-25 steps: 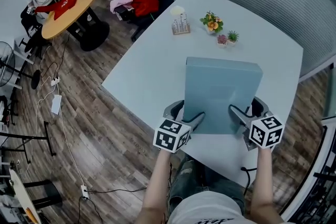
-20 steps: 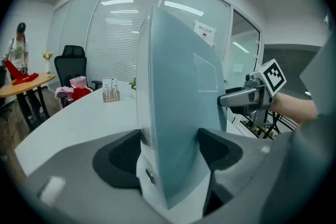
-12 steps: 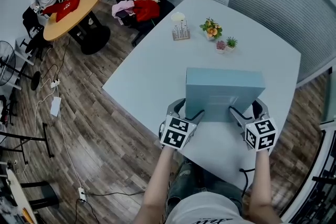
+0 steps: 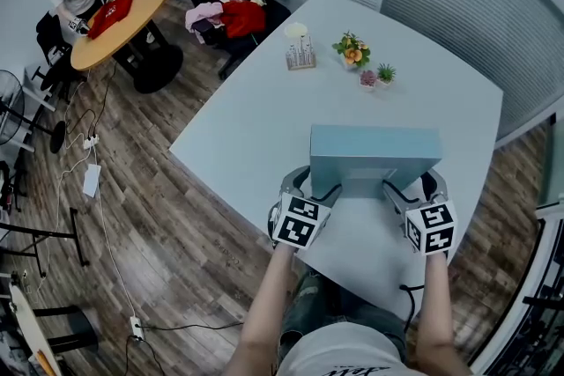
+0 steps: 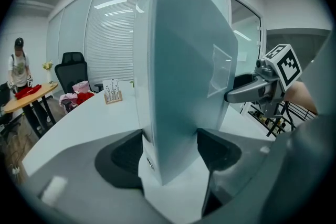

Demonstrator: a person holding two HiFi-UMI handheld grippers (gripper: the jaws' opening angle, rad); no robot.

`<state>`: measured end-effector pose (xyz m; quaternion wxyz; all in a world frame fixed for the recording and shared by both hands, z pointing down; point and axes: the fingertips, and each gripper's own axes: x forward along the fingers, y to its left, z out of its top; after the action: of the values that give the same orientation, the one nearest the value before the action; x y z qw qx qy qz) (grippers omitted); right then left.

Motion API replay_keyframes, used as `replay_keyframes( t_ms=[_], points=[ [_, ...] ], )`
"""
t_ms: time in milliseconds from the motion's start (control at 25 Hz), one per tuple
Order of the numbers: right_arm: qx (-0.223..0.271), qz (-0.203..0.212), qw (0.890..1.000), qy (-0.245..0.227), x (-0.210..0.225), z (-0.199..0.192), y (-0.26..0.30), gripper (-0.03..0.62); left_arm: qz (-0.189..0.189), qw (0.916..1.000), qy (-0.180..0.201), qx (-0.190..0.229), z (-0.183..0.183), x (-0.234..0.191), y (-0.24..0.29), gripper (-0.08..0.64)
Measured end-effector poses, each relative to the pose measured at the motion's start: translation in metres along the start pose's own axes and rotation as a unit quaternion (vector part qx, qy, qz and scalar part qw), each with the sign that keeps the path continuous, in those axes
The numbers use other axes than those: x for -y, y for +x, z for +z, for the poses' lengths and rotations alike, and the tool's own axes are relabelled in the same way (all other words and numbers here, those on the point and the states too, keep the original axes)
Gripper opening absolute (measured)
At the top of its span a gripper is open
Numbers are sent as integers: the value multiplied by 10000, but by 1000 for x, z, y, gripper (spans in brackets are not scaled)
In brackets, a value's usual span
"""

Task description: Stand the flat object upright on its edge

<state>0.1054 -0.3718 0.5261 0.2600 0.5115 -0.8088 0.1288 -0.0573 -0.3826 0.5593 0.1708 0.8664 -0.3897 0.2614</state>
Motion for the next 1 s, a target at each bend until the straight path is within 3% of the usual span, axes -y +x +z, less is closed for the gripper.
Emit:
replay_keyframes(
  t_ms=[600,1000],
  points=[
    [52,-101,9999,-17,0,-10,-3,394,12,10000,-75,11,-9,4,2,334],
    [69,-229,9997,26,-4,-15,-8,397,-160,9976,-643,217,-10,11,-8,334]
  ],
)
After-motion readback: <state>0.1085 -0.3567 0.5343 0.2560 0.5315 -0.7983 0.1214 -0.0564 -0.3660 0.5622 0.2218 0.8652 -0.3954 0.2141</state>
